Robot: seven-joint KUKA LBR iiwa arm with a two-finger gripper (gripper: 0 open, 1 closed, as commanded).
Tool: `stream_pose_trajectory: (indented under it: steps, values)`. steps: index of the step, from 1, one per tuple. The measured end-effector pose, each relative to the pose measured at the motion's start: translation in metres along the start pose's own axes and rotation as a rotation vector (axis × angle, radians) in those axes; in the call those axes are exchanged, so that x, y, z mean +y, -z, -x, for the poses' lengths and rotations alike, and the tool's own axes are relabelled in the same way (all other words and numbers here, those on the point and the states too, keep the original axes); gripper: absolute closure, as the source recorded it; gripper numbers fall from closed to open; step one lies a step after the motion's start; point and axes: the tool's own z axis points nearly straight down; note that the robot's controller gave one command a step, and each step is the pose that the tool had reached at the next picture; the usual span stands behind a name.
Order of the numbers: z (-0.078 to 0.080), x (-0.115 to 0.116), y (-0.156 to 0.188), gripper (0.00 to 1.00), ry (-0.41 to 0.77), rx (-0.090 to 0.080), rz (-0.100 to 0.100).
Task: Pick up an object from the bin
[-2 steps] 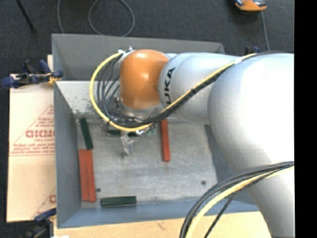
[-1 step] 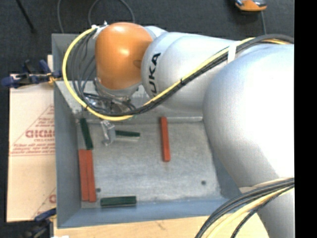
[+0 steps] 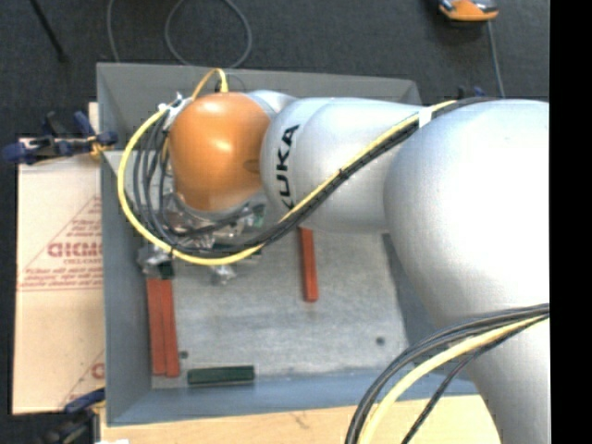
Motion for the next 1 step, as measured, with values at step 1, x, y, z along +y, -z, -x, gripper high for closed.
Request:
stream_pose_trajectory:
  steps: [1]
  values:
    - [-0.0001,-0.0293,-0.0159,0.0,-0.013,-0.005,-0.006]
